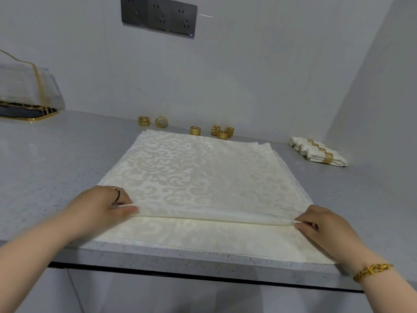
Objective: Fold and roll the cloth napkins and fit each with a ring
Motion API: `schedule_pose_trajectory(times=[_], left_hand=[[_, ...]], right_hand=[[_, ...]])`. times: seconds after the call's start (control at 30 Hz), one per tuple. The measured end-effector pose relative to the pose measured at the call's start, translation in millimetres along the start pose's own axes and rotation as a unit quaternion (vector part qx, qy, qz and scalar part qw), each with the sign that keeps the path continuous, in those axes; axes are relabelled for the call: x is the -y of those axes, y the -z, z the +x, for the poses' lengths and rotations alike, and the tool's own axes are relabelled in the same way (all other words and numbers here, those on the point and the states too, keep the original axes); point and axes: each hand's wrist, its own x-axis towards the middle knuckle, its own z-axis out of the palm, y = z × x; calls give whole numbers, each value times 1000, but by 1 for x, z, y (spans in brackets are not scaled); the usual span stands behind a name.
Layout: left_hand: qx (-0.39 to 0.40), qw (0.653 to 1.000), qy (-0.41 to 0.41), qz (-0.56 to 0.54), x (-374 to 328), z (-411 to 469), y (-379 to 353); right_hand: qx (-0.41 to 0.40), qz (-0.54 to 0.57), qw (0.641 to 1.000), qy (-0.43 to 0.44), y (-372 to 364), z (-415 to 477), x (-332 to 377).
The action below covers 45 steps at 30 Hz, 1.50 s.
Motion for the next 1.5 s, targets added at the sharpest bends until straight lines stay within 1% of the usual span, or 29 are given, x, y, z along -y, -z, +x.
schedule_pose_trajectory(times=[0.1,0.17,0.2,0.23,0.3,0.37,0.4,0.47,0.57,0.63,0.7,0.73,0.8,0.87,0.9,0.93,0.97,1.03,1.17,1.23,1.27,1.33,1.43,1.5], left_hand=[[-4,994,61,-89,5,8,1],[8,987,83,-136,7,14,2],[15,985,86,-148,8,17,1],[25,984,85,-153,9,20,1],[41,985,85,-147,13,24,1],[39,990,89,-105,13,26,2],[33,992,91,-76,12,27,3],[25,995,90,-33,10,27,5],[22,997,69,-27,11,26,4],[5,999,35,-17,12,27,6],[-42,995,-52,70,12,28,6],[-64,984,-113,121,13,29,6],[-81,955,-218,182,13,31,2],[-83,935,-272,213,13,29,-3],[-77,932,-278,221,14,27,-2],[-71,933,-275,222,15,24,-2],[-63,937,-261,222,18,22,-1],[-57,945,-242,212,23,17,0],[-65,954,-218,195,28,15,-2],[-72,956,-206,195,28,15,-4],[-78,958,-200,190,26,16,-5],[-63,973,-166,150,21,19,-4],[-21,994,-84,70,19,29,-3],[-8,999,-32,9,18,36,-4]], right_hand=[[6,56,998,-27,3,-2,-1],[2,156,986,-63,3,-3,-2],[-1,212,973,-89,4,-3,-2],[0,253,961,-113,5,-2,-1],[8,296,943,-152,9,1,0],[14,317,931,-180,10,4,-1],[18,314,931,-187,10,5,-1],[26,285,940,-183,9,8,0],[52,239,951,-189,8,14,1],[79,151,967,-190,7,18,-1],[84,60,978,-183,8,23,3],[76,22,982,-172,8,25,5],[49,-56,988,-134,7,28,11],[20,-129,988,-80,4,28,16],[10,-137,989,-49,0,27,15],[-3,-125,992,-19,-1,25,16],[-1,-104,995,-7,-3,23,14],[26,-70,997,-16,-2,17,12],[42,0,999,12,5,0,7],[48,0,999,-2,5,-4,5],[38,-8,999,-11,3,-4,5],[-2,-12,1000,-24,0,-2,4],[-34,45,996,-62,-1,6,6],[-28,92,990,-98,-1,14,4]])
